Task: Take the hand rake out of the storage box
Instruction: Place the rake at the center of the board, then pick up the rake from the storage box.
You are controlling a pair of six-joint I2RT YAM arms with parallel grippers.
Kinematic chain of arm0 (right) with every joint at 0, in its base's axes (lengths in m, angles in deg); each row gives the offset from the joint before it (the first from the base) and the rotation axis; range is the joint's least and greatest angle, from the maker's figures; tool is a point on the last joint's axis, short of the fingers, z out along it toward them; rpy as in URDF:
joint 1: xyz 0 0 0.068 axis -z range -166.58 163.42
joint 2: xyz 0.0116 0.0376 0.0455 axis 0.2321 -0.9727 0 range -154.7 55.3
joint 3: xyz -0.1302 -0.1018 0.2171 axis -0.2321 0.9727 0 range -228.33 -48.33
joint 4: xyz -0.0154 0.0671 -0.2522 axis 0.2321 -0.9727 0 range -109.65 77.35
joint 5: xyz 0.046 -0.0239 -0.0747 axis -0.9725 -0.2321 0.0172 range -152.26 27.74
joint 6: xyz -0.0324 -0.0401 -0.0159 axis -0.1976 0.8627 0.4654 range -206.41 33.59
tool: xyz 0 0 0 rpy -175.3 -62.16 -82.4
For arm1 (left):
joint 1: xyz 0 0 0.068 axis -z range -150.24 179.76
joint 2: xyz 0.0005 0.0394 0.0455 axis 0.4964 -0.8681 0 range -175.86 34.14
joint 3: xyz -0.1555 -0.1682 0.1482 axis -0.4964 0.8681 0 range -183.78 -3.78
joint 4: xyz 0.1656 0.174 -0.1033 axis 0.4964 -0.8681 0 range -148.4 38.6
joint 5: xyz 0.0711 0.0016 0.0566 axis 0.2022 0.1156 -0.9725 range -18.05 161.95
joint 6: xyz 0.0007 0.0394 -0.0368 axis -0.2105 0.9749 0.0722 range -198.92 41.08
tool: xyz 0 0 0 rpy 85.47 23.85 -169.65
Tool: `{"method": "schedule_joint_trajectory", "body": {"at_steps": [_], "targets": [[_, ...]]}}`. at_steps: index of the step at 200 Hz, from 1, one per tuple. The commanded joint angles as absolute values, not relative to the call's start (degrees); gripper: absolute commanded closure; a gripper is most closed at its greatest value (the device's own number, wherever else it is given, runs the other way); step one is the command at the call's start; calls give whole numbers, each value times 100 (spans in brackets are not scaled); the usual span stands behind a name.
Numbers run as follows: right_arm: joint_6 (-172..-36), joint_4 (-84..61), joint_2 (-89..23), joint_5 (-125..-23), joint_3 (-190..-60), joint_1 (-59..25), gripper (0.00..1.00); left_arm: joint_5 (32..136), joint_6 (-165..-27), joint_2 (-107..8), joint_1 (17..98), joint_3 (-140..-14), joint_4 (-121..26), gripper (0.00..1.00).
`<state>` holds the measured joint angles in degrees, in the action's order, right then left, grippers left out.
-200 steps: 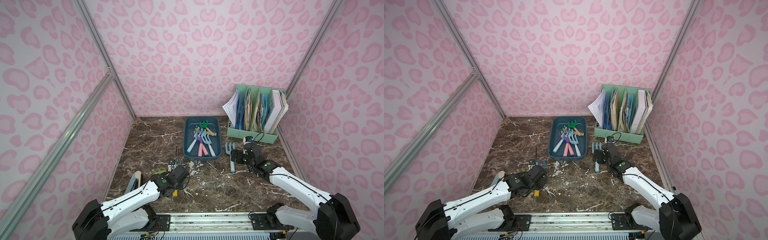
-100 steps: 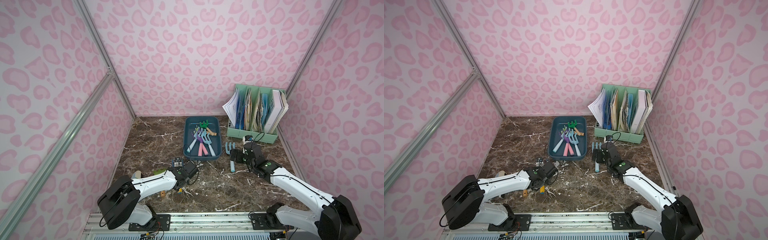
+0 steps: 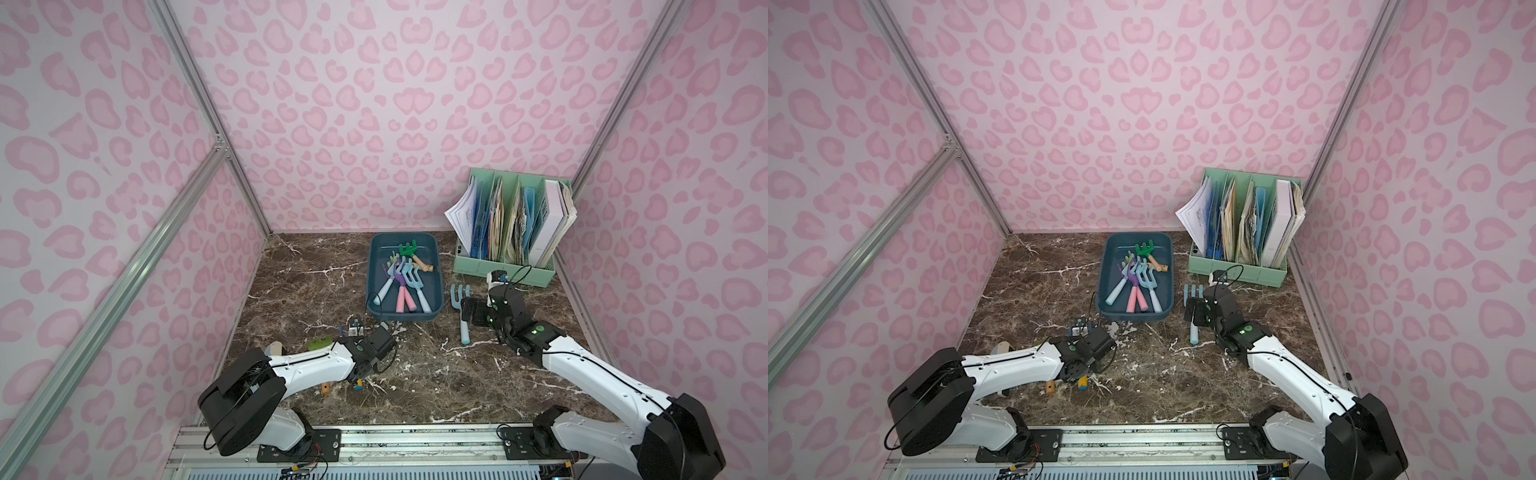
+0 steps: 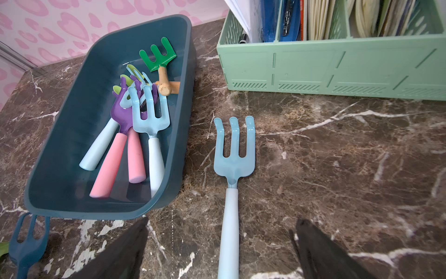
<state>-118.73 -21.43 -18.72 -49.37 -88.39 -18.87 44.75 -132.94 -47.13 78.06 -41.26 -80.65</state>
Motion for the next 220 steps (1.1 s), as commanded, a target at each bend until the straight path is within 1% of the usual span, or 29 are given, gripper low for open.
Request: {"method": "schedule_joint_trajectory", "body": {"at_steps": [1,19,26,34,41,48,68,73,80,84,94,116,124,130,141,152,162,194,220], "targets": [[-11880,-2039,-1810,-4877,-8809,-1892,2,4152,-13275,-4501,7837,-4315,-8572,49],[-11864,-1984,-1782,-4872,-8764,-1893,2,3816,-13201,-4160,7854,-4590,-8997,43],[-11851,-1952,-1789,-4874,-8754,-1892,2,3627,-13196,-4050,7854,-4704,-9123,37],[-11856,-1957,-1812,-4864,-8756,-1887,2,3436,-13156,-3958,7854,-4913,-9226,26],[-11864,-1970,-1838,-4863,-8777,-1892,2,3311,-13042,-3934,7854,-5146,-9252,9],[-11860,-1969,-1864,-4879,-8787,-1901,2,3212,-12918,-3963,7854,-5444,-9247,2],[-11867,-1976,-1849,-4864,-8778,-1897,2,3196,-12297,-4417,7841,-6396,-8930,2],[-11868,-1986,-1844,-4855,-8778,-1901,2,3211,-12138,-4622,7825,-6645,-8865,2],[-11867,-1984,-1822,-4846,-8766,-1903,2,3274,-11933,-4962,7796,-7034,-8796,7],[-11872,-1982,-1809,-4844,-8762,-1897,2,3327,-11808,-5163,7771,-7261,-8788,12],[-11874,-1965,-1776,-4837,-8740,-1897,2,3375,-11570,-5736,7703,-7812,-8832,30],[-11864,-1962,-1747,-4819,-8718,-1882,2,3784,-11143,-6948,7486,-8918,-8867,50],[-11858,-1972,-1743,-4811,-8722,-1875,2,4022,-11183,-7328,7360,-9276,-9040,58],[-11855,-1973,-1751,-4811,-8718,-1865,2,4158,-11286,-7607,7276,-9539,-9240,62],[-11850,-1978,-1761,-4789,-8715,-1844,2,4377,-11330,-7977,7193,-9857,-9322,63],[-11852,-1977,-1782,-4783,-8709,-1806,2,4575,-11279,-8203,7133,-9935,-9098,60],[-11857,-1977,-1807,-4784,-8709,-1779,2,4791,-11231,-8376,7063,-10020,-8943,60],[-11807,-1977,-1927,-4784,-8752,-1760,2,5246,-11077,-8974,6891,-10435,-8807,62],[-11812,-2046,-2048,-4724,-8823,-1751,2,5351,-11125,-9293,6791,-10499,-8735,61]]}}
